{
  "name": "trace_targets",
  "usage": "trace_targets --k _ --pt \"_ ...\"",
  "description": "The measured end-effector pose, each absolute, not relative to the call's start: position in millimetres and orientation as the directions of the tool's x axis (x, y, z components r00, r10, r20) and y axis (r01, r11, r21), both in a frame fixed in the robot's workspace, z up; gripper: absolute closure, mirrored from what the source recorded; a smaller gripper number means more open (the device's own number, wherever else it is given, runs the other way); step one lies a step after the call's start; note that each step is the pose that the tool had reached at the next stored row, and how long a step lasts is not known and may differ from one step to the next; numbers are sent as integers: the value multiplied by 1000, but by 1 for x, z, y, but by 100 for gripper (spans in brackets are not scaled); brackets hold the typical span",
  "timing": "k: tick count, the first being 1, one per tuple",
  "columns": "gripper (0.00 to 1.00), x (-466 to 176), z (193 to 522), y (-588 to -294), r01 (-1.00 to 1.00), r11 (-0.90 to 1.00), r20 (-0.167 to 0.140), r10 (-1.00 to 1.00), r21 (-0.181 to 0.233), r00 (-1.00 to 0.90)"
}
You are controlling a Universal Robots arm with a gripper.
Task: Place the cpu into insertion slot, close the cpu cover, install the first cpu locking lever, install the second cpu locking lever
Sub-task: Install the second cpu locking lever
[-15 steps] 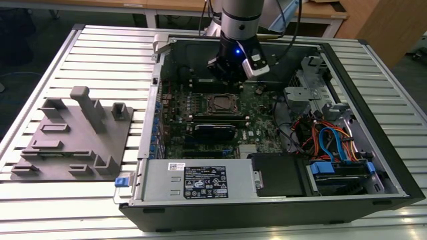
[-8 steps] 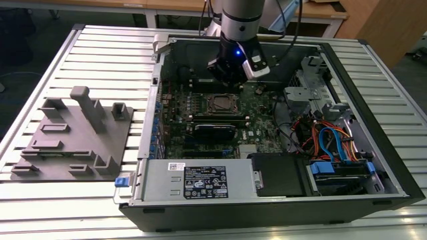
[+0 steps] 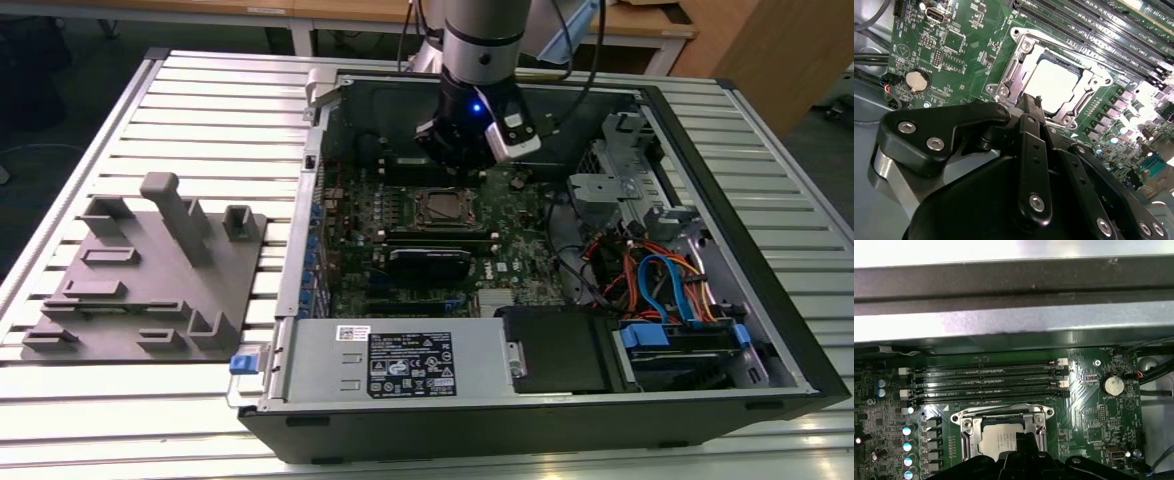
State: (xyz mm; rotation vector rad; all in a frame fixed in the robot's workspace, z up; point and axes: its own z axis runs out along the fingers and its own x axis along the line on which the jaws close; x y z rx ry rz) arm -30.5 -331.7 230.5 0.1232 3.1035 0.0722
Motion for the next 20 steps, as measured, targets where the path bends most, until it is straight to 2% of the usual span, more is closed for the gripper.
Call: trace_targets --k 20 --pt "90 -30 230 -348 79 996 -33 80 45 -996"
